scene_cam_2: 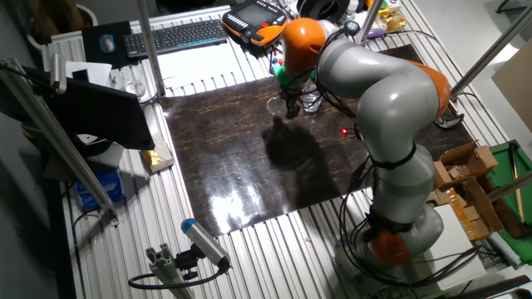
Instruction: Pour the water from one cup into another empty cup
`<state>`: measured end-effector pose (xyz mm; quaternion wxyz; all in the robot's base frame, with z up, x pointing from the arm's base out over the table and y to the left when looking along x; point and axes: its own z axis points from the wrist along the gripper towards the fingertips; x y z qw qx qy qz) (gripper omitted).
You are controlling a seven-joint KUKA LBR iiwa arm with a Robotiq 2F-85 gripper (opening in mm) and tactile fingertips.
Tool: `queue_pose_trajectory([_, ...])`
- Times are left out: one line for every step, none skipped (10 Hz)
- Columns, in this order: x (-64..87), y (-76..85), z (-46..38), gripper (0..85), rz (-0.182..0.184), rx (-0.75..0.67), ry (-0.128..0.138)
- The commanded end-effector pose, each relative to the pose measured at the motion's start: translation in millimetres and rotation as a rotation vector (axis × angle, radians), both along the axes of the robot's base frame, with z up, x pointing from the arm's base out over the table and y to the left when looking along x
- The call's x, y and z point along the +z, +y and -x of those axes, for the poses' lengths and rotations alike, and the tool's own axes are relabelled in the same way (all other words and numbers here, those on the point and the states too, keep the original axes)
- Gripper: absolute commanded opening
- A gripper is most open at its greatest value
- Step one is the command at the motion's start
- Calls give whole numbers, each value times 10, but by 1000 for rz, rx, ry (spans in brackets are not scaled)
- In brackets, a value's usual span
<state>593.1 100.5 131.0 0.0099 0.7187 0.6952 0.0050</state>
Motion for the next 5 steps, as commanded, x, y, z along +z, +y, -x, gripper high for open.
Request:
queue_pose_trajectory([-20,-1,-5,7,-3,-3,4])
queue_pose_trajectory([-51,0,-7,7,0,-4,7])
queue_pose_trajectory([-94,2,-3,7,3,-4,10])
queue_pose_trajectory([-139,6,8,7,-6,-6,5])
queue_pose_trajectory([-139,6,8,7,-15,-7,1])
